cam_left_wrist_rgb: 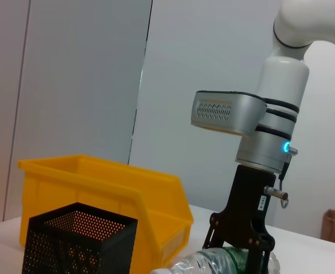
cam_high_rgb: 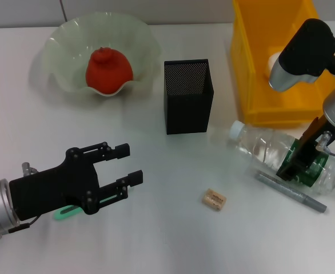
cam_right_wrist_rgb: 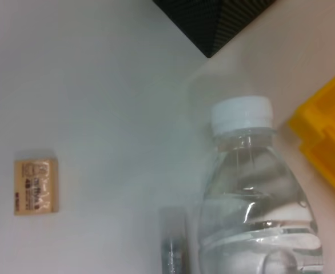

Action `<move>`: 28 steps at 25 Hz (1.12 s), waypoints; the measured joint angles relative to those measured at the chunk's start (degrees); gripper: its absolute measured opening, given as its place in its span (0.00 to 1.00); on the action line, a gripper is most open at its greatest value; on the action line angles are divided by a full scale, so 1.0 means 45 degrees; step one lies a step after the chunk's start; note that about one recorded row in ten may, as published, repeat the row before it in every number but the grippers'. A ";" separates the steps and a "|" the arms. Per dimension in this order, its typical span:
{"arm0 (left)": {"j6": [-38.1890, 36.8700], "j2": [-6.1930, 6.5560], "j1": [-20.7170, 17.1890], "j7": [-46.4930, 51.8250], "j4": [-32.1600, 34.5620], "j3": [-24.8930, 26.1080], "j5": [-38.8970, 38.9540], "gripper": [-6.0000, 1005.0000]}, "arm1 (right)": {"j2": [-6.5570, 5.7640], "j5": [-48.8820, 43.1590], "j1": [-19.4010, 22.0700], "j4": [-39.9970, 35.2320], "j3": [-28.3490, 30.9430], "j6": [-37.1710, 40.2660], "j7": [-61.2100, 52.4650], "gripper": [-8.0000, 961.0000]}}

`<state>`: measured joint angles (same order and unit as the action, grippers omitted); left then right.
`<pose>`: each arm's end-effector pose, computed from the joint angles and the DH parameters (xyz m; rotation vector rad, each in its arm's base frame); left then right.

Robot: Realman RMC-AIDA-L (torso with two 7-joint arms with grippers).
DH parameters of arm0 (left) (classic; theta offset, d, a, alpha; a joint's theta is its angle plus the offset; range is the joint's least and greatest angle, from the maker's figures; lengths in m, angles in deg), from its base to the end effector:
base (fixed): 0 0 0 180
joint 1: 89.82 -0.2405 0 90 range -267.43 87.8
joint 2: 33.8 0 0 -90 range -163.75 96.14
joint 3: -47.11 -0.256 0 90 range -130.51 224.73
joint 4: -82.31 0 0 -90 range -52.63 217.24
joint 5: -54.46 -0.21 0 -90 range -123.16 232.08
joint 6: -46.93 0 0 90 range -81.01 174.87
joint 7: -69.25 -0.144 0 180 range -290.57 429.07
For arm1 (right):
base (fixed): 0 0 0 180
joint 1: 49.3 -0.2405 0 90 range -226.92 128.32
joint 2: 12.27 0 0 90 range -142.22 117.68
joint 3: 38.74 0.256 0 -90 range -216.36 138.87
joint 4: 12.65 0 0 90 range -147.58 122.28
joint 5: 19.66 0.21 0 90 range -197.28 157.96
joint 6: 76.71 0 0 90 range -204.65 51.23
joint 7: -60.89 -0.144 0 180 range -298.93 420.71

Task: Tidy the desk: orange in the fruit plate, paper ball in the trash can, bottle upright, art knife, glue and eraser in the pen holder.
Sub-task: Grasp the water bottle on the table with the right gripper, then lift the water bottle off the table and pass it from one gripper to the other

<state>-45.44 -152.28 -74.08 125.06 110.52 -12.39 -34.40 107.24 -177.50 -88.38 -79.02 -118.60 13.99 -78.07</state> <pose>-0.2908 0.2464 -0.0315 -2.6515 -0.4449 -0.9661 0.2094 0.3565 -0.0124 -2.6212 0.8120 -0.8327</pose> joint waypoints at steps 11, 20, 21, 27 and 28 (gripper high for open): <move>-0.0044 0.0001 -0.0001 0.0000 0.0000 0.0001 0.0049 0.58 | -0.0012 0.0691 0.0894 -0.1432 -0.0171 0.0144 0.0063 0.75; -0.0091 0.0001 0.0031 -0.0012 0.0000 0.0125 0.0113 0.58 | 0.0027 0.1425 0.1687 -0.2752 0.0014 0.0488 0.0377 0.75; -0.0140 0.0000 0.0034 -0.0013 0.0000 0.0178 0.0147 0.58 | 0.0038 0.1535 0.1780 -0.2947 0.0027 0.0516 0.0399 0.75; -0.0605 0.0000 0.0036 0.0136 0.0000 0.0307 0.0789 0.58 | 0.0084 0.2007 0.2266 -0.4165 0.0064 0.0552 0.0479 0.75; -0.0710 0.0000 0.0034 0.0144 0.0000 0.0309 0.0966 0.58 | 0.0084 0.2106 0.2310 -0.4300 0.0074 0.0548 0.0514 0.75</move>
<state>-48.64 -152.28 -73.93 125.71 110.52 -11.00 -30.06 107.62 -168.02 -77.98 -98.37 -118.26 16.46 -75.76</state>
